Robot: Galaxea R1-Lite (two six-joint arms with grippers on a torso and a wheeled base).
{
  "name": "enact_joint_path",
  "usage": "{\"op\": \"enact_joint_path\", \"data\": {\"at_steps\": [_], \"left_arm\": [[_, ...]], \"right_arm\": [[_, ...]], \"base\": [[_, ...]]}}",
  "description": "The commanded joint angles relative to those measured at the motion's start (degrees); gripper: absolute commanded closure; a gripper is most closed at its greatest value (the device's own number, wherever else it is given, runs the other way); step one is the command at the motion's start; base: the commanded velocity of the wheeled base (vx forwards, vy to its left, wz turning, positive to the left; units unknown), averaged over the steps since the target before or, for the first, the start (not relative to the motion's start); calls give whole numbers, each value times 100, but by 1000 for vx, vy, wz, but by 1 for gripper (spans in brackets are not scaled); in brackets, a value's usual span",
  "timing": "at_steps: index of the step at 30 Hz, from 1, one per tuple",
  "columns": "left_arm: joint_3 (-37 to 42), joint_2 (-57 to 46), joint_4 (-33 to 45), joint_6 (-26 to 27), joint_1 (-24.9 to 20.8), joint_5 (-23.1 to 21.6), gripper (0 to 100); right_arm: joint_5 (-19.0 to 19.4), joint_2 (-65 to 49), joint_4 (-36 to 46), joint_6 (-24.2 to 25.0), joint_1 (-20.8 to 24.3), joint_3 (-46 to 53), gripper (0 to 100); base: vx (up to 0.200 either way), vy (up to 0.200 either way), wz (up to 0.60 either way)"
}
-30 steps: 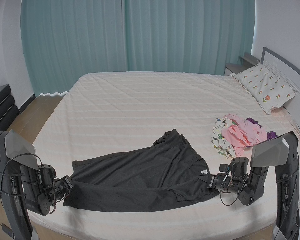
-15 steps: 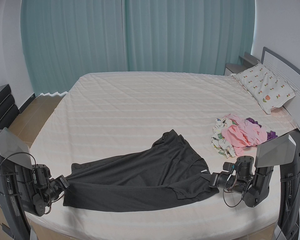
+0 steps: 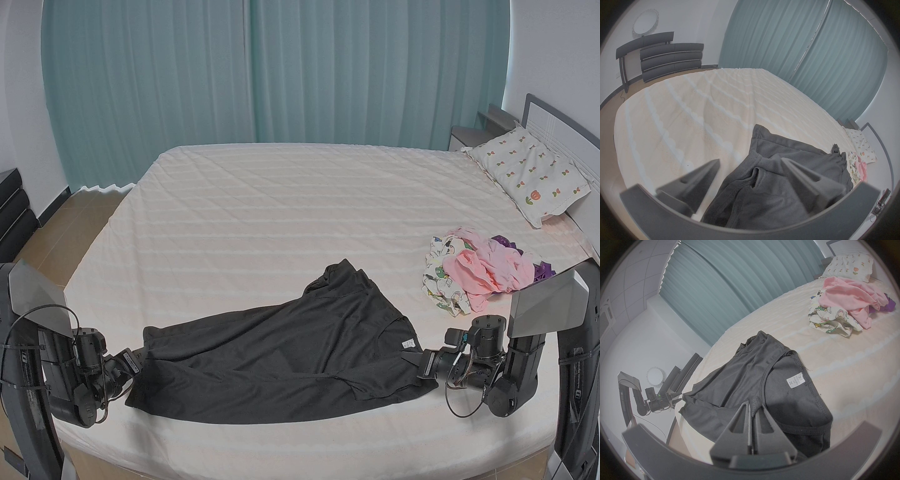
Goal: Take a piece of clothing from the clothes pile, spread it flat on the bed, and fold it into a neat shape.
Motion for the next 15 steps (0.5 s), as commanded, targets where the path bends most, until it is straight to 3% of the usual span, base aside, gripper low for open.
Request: {"op": "enact_joint_path", "data": {"at_steps": [1,5,10,12,13,15], "left_arm": [[-138,167,-96,-14,21,-29,0],[-121,-9,-96,-5,65,-460,0],[-86,-571,-25,91,338,-1708,0],[-86,-606,-17,250,373,-1831,0],[-94,-580,1,742,399,-1884,0],[-33,-562,62,1173,426,-1981,0]], "right_arm": [[4,114,-36,5,31,-16,100],[4,149,-80,5,31,-7,100],[4,158,-89,5,31,1,100],[4,149,-89,5,31,1,100],[4,140,-89,5,40,1,100],[4,131,-89,5,40,1,100]], "base": [[0,0,0],[0,0,0],[0,0,0],[0,0,0],[0,0,0],[0,0,0]]}}
